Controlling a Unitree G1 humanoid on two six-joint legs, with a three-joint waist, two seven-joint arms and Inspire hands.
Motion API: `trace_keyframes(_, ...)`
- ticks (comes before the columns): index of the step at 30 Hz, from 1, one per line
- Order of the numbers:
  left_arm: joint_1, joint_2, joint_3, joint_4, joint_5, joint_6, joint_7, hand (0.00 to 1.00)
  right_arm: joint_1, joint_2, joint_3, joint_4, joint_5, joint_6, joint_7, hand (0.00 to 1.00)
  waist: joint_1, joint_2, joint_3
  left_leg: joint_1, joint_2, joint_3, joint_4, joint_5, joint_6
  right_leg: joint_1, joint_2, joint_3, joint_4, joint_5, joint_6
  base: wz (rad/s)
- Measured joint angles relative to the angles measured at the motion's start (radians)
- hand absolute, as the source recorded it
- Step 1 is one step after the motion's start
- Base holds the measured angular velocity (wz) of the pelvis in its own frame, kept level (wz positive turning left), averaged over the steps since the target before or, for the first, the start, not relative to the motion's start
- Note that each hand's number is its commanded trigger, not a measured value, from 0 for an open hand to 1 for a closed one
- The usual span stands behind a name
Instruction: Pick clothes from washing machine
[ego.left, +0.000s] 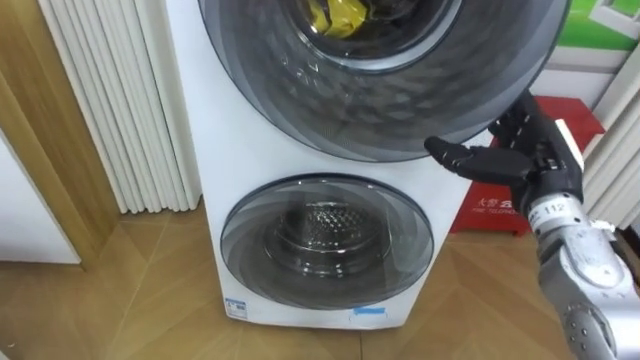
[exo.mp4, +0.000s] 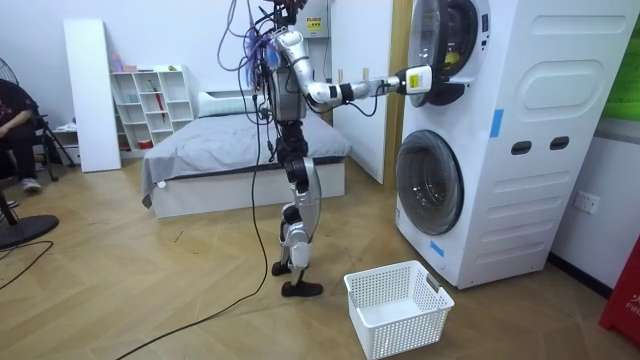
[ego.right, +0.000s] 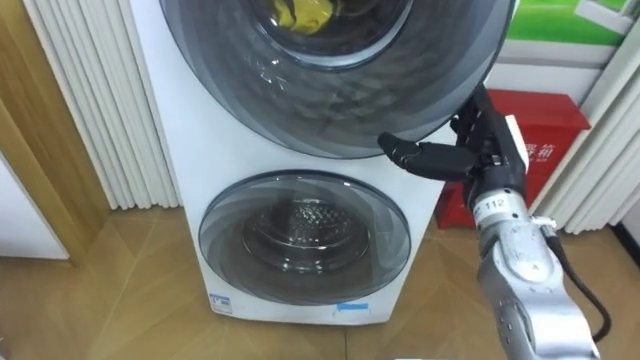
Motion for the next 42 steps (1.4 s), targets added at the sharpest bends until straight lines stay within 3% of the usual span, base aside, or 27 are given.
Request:
trace_keyframes(9, 0.0, 0.001, -0.041, 0.012, -0.001, -0.011, 0.007, 0.0, 0.087, 0.008, 0.041, -0.23, -0.003, 0.09, 0.0, 0.0, -0.025, 0.015, -0.0068, -0.008, 0.006, -0.001, 0.002, 0.001, -0.001, -0.017, 0.007, 0.005, 0.0, 0.005, -0.008, -0.12)
trace_keyframes(13, -0.002, 0.001, -0.046, 0.012, -0.001, -0.013, 0.007, 0.0, 0.088, 0.01, 0.044, -0.259, -0.015, 0.111, 0.0, 0.0, -0.025, 0.021, -0.0072, -0.007, 0.009, -0.001, 0.002, 0.003, -0.005, -0.017, 0.009, 0.005, 0.0, 0.007, -0.012, -0.03)
trace_keyframes(21, 0.004, 0.0, -0.046, 0.029, -0.005, -0.014, 0.026, 0.0, 0.09, 0.015, 0.041, -0.344, -0.045, 0.124, 0.004, 0.0, -0.029, 0.034, -0.0065, -0.009, 0.013, -0.002, -0.002, 0.004, -0.015, -0.023, 0.015, 0.008, 0.0, 0.013, -0.022, -0.02)
trace_keyframes(24, 0.006, -0.001, -0.046, 0.03, -0.005, -0.014, 0.03, 0.0, 0.106, 0.052, 0.036, -0.389, -0.079, 0.123, 0.021, 0.0, -0.029, 0.034, -0.0067, -0.011, 0.016, 0.005, -0.002, 0.005, -0.018, -0.028, 0.018, 0.015, 0.0, 0.015, -0.025, -0.08)
trace_keyframes(27, 0.003, -0.001, -0.064, 0.031, -0.015, -0.022, 0.035, 0.0, 0.144, 0.08, 0.045, -0.449, -0.065, 0.118, 0.043, 0.0, -0.029, 0.034, -0.007, -0.009, 0.019, 0.017, -0.002, 0.005, -0.021, -0.028, 0.022, 0.023, -0.002, 0.016, -0.027, -0.08)
trace_keyframes(32, 0.003, -0.003, -0.135, 0.029, -0.048, -0.057, 0.048, 0.0, 0.238, 0.1, 0.093, -0.47, 0.002, 0.007, 0.095, 0.0, -0.031, 0.034, -0.0082, 0.012, 0.02, 0.022, 0.0, 0.005, -0.021, -0.011, 0.025, 0.037, -0.003, 0.016, -0.03, -0.09)
trace_keyframes(34, 0.0, -0.005, -0.136, 0.029, -0.048, -0.06, 0.049, 0.0, 0.249, 0.105, 0.104, -0.471, 0.003, -0.01, 0.113, 0.0, -0.039, 0.034, -0.008, 0.012, 0.02, 0.024, -0.001, 0.005, -0.021, -0.012, 0.025, 0.039, -0.003, 0.016, -0.029, -0.02)
trace_keyframes(42, -0.019, -0.002, -0.164, 0.03, -0.048, -0.082, 0.062, 0.0, 0.28, 0.121, 0.149, -0.505, 0.003, -0.021, 0.143, 0.0, -0.059, 0.034, -0.0077, 0.017, 0.021, 0.027, -0.005, 0.002, -0.026, -0.015, 0.031, 0.05, 0.001, 0.02, -0.031, -0.05)
